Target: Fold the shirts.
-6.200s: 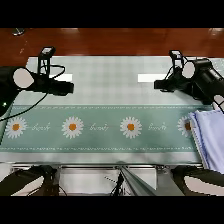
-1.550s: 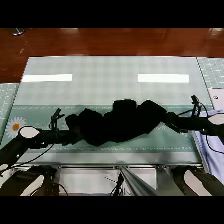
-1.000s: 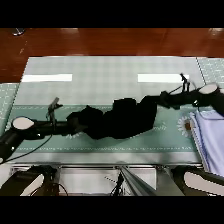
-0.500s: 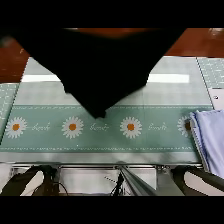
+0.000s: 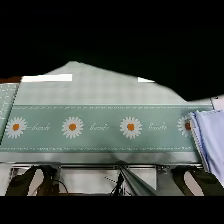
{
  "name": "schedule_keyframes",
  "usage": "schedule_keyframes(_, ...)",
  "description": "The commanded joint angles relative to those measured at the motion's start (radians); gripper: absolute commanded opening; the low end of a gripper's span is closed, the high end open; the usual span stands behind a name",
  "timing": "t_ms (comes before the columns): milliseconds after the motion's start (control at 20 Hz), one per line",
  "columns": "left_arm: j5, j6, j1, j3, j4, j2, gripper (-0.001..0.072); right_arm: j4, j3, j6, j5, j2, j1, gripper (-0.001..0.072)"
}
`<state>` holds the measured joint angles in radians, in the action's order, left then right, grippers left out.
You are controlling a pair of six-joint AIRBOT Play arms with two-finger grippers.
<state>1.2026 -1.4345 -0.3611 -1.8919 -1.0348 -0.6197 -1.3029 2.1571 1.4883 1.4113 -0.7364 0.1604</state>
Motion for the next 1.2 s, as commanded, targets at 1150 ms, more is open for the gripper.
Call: schedule_keyframes(1150,-0.338,0.036,0.270,0.536,-0.019,-0.809,0.0017,0.372,-0.629,-0.161,-0.415,-0.856,0.000,0.0020)
